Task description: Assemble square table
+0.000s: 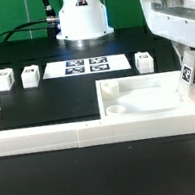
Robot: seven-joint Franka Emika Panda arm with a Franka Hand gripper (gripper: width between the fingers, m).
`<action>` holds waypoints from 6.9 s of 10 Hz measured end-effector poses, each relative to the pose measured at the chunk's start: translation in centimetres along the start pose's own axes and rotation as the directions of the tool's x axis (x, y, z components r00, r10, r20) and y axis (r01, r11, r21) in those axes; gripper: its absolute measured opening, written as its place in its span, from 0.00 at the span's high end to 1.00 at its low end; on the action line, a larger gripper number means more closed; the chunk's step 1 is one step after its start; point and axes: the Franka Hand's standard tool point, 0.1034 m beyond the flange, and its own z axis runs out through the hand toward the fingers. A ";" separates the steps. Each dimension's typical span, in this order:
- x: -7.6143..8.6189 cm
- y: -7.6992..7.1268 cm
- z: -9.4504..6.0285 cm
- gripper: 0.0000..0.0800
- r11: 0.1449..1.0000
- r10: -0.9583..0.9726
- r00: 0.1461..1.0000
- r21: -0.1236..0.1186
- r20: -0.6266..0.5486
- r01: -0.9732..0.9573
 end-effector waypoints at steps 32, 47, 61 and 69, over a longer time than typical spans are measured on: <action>0.8 0.3 -0.1 0.21 0.964 -0.260 0.965 0.051 -0.035 0.262; 0.8 0.6 -0.1 0.64 0.509 -0.861 0.506 -0.077 -0.055 0.857; 0.3 0.5 0.3 0.37 0.989 0.134 0.990 0.065 -0.029 -0.132; 1.0 0.6 -0.2 0.19 0.552 -0.834 0.549 -0.066 -0.057 0.831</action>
Offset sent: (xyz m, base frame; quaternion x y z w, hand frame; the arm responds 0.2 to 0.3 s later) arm 0.0000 0.0000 0.0000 0.0000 0.0000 -0.1938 0.9810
